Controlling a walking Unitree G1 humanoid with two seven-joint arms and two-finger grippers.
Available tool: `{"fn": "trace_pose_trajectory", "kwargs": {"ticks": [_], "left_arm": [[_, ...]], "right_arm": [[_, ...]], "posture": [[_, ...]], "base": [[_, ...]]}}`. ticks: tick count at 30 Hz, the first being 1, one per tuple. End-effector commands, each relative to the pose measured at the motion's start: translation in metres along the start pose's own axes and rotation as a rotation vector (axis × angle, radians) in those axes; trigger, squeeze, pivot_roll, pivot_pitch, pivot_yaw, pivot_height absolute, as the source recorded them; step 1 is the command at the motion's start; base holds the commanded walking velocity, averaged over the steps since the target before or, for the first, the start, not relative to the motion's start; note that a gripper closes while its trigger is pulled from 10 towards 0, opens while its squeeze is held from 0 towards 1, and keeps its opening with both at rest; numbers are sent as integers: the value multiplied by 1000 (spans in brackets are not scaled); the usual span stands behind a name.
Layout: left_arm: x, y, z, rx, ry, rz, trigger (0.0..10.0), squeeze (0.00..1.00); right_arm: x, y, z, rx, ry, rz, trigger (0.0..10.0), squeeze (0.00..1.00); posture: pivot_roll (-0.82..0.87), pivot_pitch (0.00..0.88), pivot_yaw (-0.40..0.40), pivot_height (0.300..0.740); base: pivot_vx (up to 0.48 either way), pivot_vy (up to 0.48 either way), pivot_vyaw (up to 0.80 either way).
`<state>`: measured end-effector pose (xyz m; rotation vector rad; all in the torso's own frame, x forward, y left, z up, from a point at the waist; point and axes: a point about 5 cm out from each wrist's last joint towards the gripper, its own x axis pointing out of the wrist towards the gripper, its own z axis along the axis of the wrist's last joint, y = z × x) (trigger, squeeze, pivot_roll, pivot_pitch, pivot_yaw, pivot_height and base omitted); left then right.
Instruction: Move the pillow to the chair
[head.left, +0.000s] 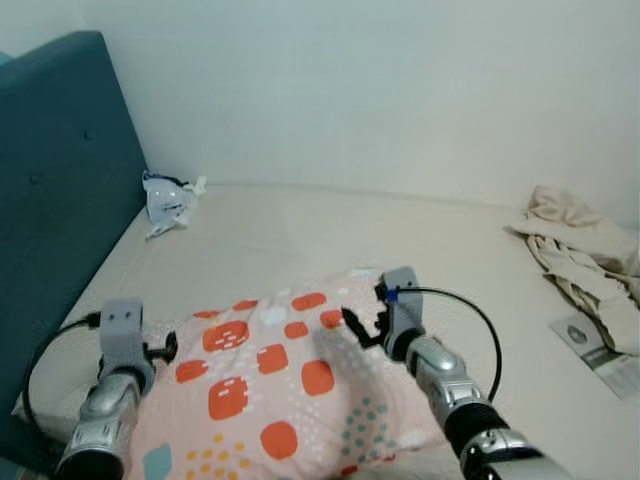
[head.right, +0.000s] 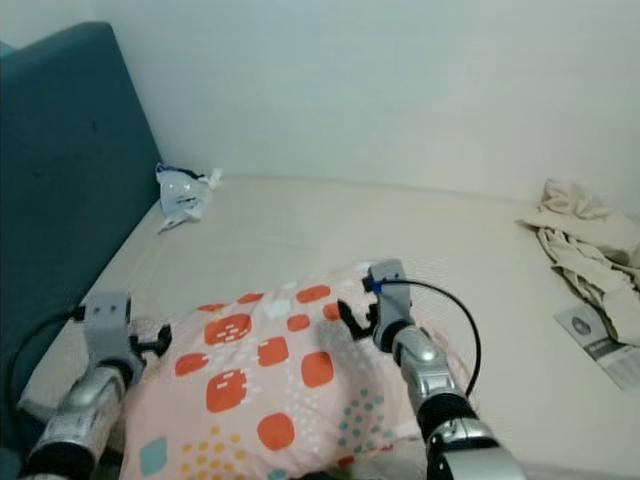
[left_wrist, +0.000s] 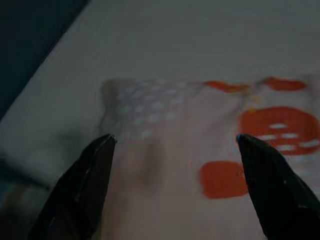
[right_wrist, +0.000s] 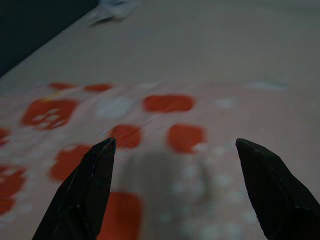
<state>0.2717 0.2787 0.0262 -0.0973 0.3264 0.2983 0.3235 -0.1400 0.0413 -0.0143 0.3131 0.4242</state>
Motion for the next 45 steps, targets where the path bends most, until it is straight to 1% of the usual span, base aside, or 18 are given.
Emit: {"fn": "trace_pose_trajectory", "kwargs": {"ticks": [1,4,6,10,13,15,17,21,24,28,31,32,33,37,39,40,41,45], "left_arm": [[-7,22,-11,-50,38,43,10000,0],[-9,26,-16,-57,85,14,10000,0],[-10,28,-17,-22,99,-20,10000,0],[-9,26,-18,-71,128,-67,10000,0],[-8,18,-14,-113,114,-112,10000,0],[-5,12,-10,-102,94,-107,10000,0],[-3,6,-8,-114,87,-128,10000,0],[-2,-2,-8,-120,119,-183,10000,0],[0,6,-12,-55,193,-128,10000,0],[-2,20,-12,-101,199,-76,10000,0],[-2,26,-10,-91,189,-63,10000,0],[-3,28,-9,-107,186,-59,10000,0],[-2,31,-6,-179,177,-58,10000,0],[-1,31,-4,-230,171,-60,10000,0],[0,30,-2,-335,161,-67,10000,0],[2,28,0,-441,150,-80,10000,0],[2,28,0,-441,150,-80,10000,0],[3,28,3,-560,139,-111,10000,0]], "right_arm": [[-2,-1,-1,-9,-6,2,10000,0],[-3,-3,-1,-15,-6,-14,10000,0],[-4,-3,0,-33,-12,-2,10000,0],[-5,-1,-2,-27,-9,27,10000,0],[-7,0,-3,3,-29,25,10000,0],[-9,-4,-5,-37,-15,-33,10000,0],[-10,-5,-4,-19,-34,-37,10000,0],[-11,-4,-6,22,-57,-61,10000,0],[-12,-6,-3,28,-87,-103,10000,0],[-13,-3,-5,37,-82,-82,10000,0],[-15,-4,-5,14,-90,-107,10000,0],[-15,-5,-5,21,-92,-112,10000,0],[-16,-6,-5,32,-91,-117,10000,0],[-16,-6,-5,39,-90,-113,10000,0],[-16,-5,-5,52,-94,-101,10000,0],[-16,-4,-5,49,-99,-101,10000,0],[-16,-4,-5,49,-99,-101,10000,0],[-17,4,-6,52,-110,-57,10000,0]], "posture": [[57,5,-23,670],[53,17,-22,670],[47,25,-25,670],[41,25,-34,670],[32,28,-33,650],[36,35,-31,635],[42,43,-26,635],[47,44,-10,625],[44,50,1,615],[40,52,5,600],[41,57,4,600],[40,59,1,600],[43,62,-3,600],[42,62,-6,600],[44,66,-11,590],[43,68,-12,580],[43,68,-12,580],[28,72,-16,575]], "base": [[0,0,0],[0,0,0],[0,0,0],[0,0,0],[0,0,0],[0,0,0],[0,0,0],[0,0,0],[0,0,0],[0,0,0],[0,0,0],[0,0,0],[0,0,0],[0,0,0],[0,0,0],[0,0,0],[0,0,0],[0,0,0]]}}
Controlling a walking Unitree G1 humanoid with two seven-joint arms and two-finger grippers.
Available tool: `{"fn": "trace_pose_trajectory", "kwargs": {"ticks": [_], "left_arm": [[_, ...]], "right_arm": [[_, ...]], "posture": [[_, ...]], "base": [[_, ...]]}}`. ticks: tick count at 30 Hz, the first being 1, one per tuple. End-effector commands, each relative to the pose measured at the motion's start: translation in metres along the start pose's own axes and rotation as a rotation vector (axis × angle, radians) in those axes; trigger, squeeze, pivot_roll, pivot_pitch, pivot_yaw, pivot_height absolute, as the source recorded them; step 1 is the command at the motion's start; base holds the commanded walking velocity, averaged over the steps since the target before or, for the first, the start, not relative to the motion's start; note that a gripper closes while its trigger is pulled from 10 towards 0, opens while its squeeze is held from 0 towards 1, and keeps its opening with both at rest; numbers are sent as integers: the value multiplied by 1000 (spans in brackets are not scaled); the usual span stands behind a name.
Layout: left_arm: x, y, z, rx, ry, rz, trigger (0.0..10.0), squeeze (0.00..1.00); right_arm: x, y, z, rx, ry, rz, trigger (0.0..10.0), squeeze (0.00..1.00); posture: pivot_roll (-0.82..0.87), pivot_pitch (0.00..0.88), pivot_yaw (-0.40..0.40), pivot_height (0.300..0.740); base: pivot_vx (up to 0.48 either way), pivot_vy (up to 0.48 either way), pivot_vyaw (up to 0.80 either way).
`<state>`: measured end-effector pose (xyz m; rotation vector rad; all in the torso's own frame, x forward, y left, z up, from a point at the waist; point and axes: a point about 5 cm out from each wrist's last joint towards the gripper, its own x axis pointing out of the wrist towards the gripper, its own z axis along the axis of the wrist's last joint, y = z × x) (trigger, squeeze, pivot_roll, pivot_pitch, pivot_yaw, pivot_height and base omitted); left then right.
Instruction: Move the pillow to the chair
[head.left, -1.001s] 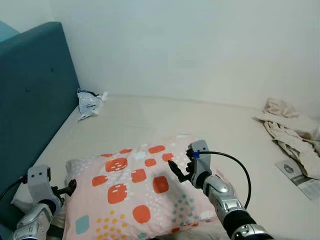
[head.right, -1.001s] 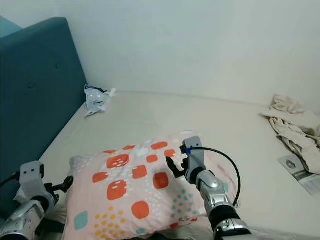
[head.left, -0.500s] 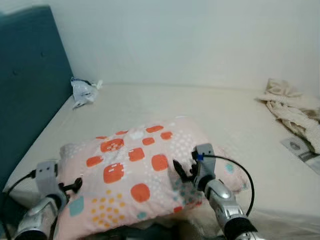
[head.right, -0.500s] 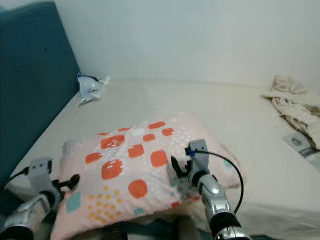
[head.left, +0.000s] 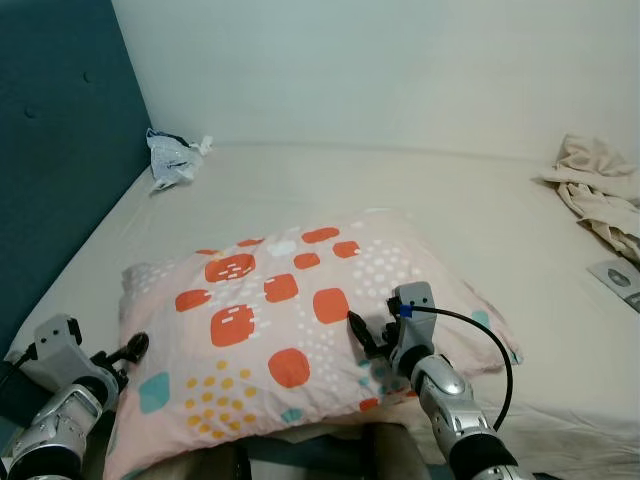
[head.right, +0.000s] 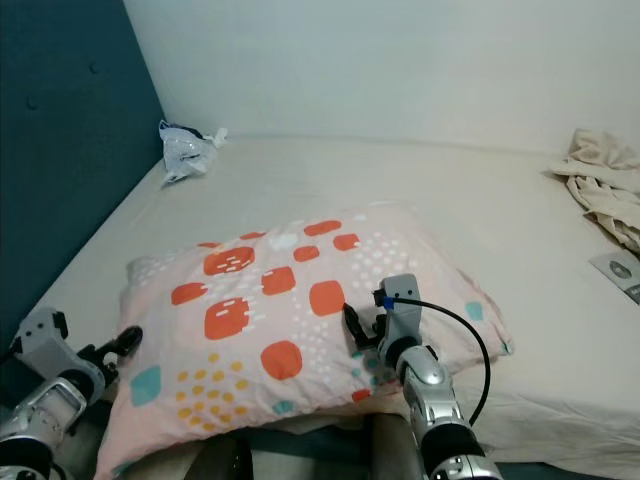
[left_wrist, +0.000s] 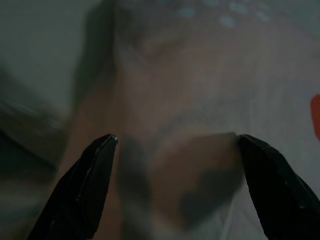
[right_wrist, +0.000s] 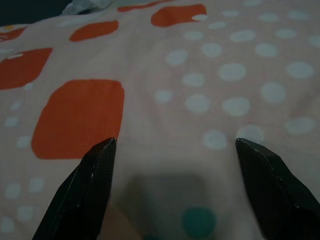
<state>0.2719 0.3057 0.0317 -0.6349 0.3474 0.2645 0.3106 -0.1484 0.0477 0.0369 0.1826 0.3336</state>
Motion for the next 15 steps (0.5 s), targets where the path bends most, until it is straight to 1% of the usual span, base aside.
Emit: {"fn": "trace_pose_trajectory", "kwargs": {"ticks": [1,2,3,4,5,6,7,9,10,11,12,13,15], "left_arm": [[-2,5,-4,-73,37,-14,10000,0],[-2,5,-4,-73,37,-14,10000,0],[-2,4,-6,-90,62,-36,10000,0],[-2,3,-9,-90,88,-57,10000,0],[-2,2,-12,-61,115,-67,10000,0],[-2,1,-16,5,146,-75,10000,0],[-2,2,-24,146,192,-66,10000,0],[-2,2,-26,162,198,-65,10000,0],[0,-1,-26,119,184,-77,10000,325],[0,-1,-26,119,184,-77,10000,325],[0,-3,-26,91,177,-89,10000,1000],[0,-3,-26,91,177,-89,10000,1000],[3,-14,-28,-4,170,-177,10000,1000]], "right_arm": [[-3,9,-8,14,33,46,10000,0],[-3,9,-8,14,33,46,10000,0],[-4,13,-10,6,40,71,10000,0],[-6,15,-11,-4,44,87,10000,0],[-7,16,-13,-11,48,93,10000,0],[-9,16,-14,-14,49,93,10000,0],[-11,15,-15,3,44,74,10000,0],[-12,14,-15,10,41,66,10000,0],[-13,13,-14,17,36,57,10000,0],[-13,13,-14,17,36,57,10000,0],[-14,13,-13,19,35,56,10000,0],[-14,13,-13,19,35,56,10000,0],[-16,14,-14,32,35,57,10000,0]], "posture": [[26,77,-15,575],[26,77,-15,575],[22,86,-13,575],[19,92,-10,575],[19,92,-10,575],[18,97,-8,575],[11,100,-4,575],[7,104,-2,575],[-3,110,3,575],[-3,110,3,575],[-3,110,3,575],[-3,110,3,575],[-15,119,8,575]], "base": [[0,0,0],[0,0,0],[0,0,0],[0,0,0],[0,0,0],[0,0,0],[0,0,0],[0,0,0],[0,0,0],[0,0,0],[0,0,0],[0,0,0],[0,0,0]]}}
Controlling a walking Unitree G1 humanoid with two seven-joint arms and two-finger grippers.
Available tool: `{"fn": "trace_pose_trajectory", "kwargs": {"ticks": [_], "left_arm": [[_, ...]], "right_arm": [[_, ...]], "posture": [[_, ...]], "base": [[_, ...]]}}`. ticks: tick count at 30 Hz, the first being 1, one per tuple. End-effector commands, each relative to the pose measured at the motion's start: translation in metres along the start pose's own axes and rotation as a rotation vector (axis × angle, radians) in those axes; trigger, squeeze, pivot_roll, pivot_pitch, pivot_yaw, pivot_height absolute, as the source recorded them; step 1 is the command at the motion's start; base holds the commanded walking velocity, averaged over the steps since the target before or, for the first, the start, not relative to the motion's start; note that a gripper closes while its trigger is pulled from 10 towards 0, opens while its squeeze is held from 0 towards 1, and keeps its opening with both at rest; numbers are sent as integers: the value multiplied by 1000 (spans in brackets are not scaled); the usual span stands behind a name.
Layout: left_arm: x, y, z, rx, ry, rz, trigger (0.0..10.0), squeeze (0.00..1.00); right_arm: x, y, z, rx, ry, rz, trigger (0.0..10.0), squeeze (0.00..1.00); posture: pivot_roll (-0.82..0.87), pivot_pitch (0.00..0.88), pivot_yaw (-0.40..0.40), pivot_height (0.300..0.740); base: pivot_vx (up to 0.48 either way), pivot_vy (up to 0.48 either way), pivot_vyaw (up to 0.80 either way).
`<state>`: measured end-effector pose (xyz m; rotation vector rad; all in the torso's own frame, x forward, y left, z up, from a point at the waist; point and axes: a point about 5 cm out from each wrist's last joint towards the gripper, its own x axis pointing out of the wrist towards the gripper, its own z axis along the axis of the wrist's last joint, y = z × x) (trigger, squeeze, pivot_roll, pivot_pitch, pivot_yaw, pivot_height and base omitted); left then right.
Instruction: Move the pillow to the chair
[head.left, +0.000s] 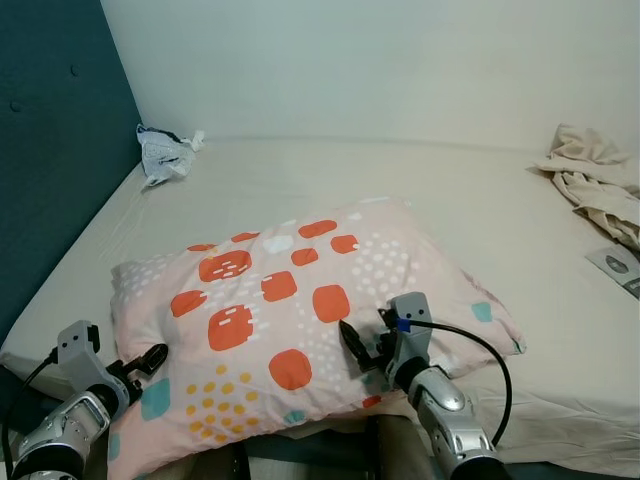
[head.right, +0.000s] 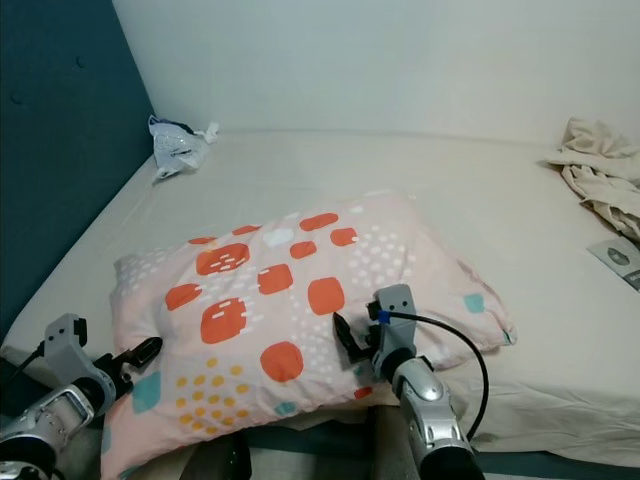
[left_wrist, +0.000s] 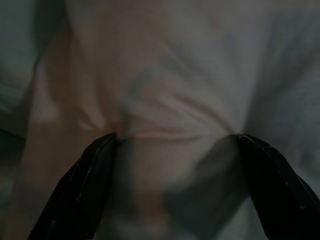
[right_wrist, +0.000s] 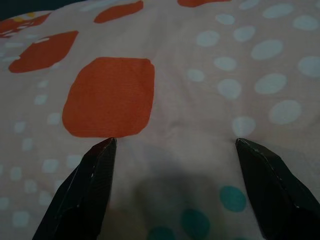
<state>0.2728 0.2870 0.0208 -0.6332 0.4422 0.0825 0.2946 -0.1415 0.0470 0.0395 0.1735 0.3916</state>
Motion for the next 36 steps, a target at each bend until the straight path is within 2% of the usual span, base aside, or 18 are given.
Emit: {"fn": "trace_pose_trajectory", "kwargs": {"ticks": [1,3,5,11,12,13,16,17,19,20,21,22,29,32,34,36], "left_arm": [[5,-11,-8,-111,12,-89,10000,1000],[8,-18,-9,-209,0,-131,10000,1000],[10,-22,-14,-265,10,-140,10000,1000],[16,-38,-41,-285,99,-186,10000,1000],[18,-47,-50,-311,123,-222,10000,0],[20,-62,-59,-356,146,-302,10000,0],[22,-83,-62,-410,147,-446,10000,0],[22,-83,-62,-410,147,-446,10000,0],[23,-98,-58,-401,139,-551,10000,0],[23,-104,-56,-368,134,-584,8353,0],[24,-109,-54,-331,123,-602,2588,0],[25,-113,-53,-310,117,-616,0,0],[24,-125,-43,-301,88,-676,0,0],[21,-124,-42,-274,122,-693,0,0],[19,-122,-43,-221,161,-709,0,0],[19,-122,-43,-221,161,-709,0,0]], "right_arm": [[-5,2,-10,40,43,-1,10000,0],[-7,2,-11,41,48,-2,10000,0],[-9,2,-12,45,53,-3,10000,0],[-11,-1,-12,51,67,-4,10000,0],[-11,-1,-12,52,69,-4,10000,0],[-12,-2,-11,54,70,-5,10000,0],[-11,-2,-9,55,67,-6,10000,0],[-11,-2,-9,55,67,-6,10000,0],[-10,-2,-8,58,66,-6,10000,0],[-9,-1,-8,59,66,-5,10000,0],[-8,-1,-7,60,65,-5,10000,0],[-7,-1,-7,62,64,-5,10000,0],[-4,1,-5,69,62,-5,10000,0],[-2,1,-3,71,58,-4,10000,0],[0,0,-1,72,47,-8,10000,0],[0,0,-1,72,47,-8,10000,0]], "posture": [[-22,122,10,575],[-30,126,10,575],[-36,127,10,575],[-43,125,8,575],[-47,125,5,575],[-49,125,3,575],[-47,123,0,575],[-47,123,0,575],[-39,118,-3,575],[-35,117,-2,575],[-35,117,-2,575],[-32,114,-3,575],[-23,102,1,575],[-19,93,4,575],[-14,91,7,575],[-14,91,7,575]], "base": [[0,0,0],[0,0,0],[0,0,0],[0,0,0],[0,0,0],[0,0,0],[0,0,0],[0,0,0],[0,0,0],[0,0,0],[0,0,0],[0,0,0],[0,0,0],[0,0,0],[0,0,0],[0,0,0]]}}
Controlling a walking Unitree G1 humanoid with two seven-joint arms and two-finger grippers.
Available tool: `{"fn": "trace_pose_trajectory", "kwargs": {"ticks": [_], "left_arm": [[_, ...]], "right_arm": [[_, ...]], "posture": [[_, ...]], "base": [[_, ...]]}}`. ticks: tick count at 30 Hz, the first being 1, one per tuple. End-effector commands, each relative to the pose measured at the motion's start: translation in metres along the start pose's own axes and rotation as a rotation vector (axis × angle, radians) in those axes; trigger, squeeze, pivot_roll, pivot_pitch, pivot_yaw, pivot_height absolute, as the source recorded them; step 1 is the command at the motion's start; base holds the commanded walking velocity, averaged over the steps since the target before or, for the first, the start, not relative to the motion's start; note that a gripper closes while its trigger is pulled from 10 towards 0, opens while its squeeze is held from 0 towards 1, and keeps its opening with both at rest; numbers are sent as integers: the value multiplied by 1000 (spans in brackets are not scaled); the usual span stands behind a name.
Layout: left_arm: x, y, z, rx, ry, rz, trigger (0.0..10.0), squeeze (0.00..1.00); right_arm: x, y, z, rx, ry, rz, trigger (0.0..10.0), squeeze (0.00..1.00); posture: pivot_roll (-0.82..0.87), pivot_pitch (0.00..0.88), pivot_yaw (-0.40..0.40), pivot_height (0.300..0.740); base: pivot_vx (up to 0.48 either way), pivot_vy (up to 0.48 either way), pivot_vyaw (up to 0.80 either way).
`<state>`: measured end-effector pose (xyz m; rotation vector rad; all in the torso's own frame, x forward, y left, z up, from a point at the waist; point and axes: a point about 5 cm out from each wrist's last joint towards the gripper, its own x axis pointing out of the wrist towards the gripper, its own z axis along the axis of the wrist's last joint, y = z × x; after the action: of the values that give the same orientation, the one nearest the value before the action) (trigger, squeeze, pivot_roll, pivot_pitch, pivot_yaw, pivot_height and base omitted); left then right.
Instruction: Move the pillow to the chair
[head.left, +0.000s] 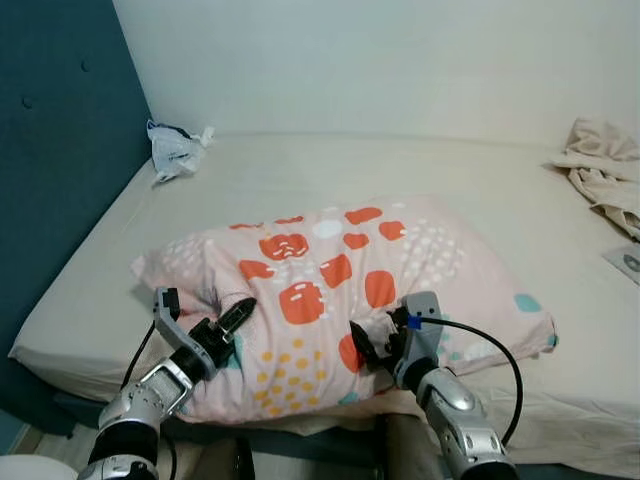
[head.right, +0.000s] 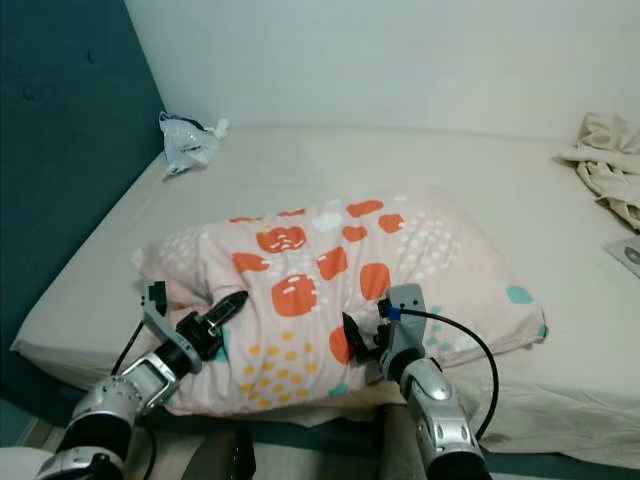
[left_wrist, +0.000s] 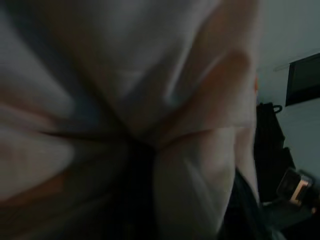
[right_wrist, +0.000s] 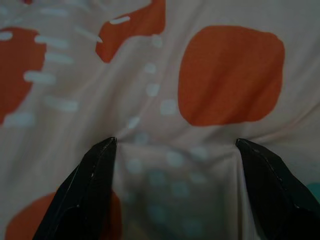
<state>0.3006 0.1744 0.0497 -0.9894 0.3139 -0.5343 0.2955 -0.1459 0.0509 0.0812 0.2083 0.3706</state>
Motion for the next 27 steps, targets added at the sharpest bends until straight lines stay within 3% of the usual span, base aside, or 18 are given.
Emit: {"fn": "trace_pose_trajectory", "kwargs": {"ticks": [1,5,6,7,9,10,12,15,17,23,25,27], "left_arm": [[4,-8,-8,33,93,-80,0,0],[2,-14,-7,69,179,-143,0,0],[0,-15,-8,111,252,-154,0,0],[-4,-12,-7,212,357,-152,0,0],[-4,-12,-7,212,357,-152,0,0],[-9,-8,-5,321,479,-153,0,0],[-24,-3,16,498,713,-153,0,0],[-24,-3,18,505,724,-151,0,0],[-26,-7,36,569,813,-144,0,0],[-33,-6,60,688,936,-63,0,0],[-37,-2,73,802,973,20,0,0],[-47,3,92,969,1038,134,0,0]], "right_arm": [[4,5,3,69,-7,38,10000,0],[7,10,15,112,-36,130,10000,0],[8,8,20,89,-45,154,10000,0],[9,-4,24,67,-52,103,10000,0],[9,-4,24,67,-52,103,10000,0],[9,-24,30,52,-77,0,10000,0],[-4,-76,47,170,-177,-237,10000,0],[-6,-79,48,183,-186,-251,10000,0],[-14,-95,51,147,-176,-289,10000,0],[-25,-112,57,116,-183,-342,10000,0],[-30,-120,60,120,-194,-368,10000,0],[-34,-127,64,119,-211,-383,10000,0]], "posture": [[-2,92,15,575],[0,86,20,575],[1,79,23,575],[5,73,23,575],[5,73,23,575],[10,64,20,575],[19,49,17,575],[19,49,17,575],[19,39,23,575],[14,43,31,575],[11,48,28,575],[14,40,19,575]], "base": [[0,0,0],[0,0,0],[0,0,0],[0,0,0],[0,0,0],[0,0,0],[0,0,0],[0,0,0],[0,0,0],[0,0,0],[0,0,0],[0,0,0]]}}
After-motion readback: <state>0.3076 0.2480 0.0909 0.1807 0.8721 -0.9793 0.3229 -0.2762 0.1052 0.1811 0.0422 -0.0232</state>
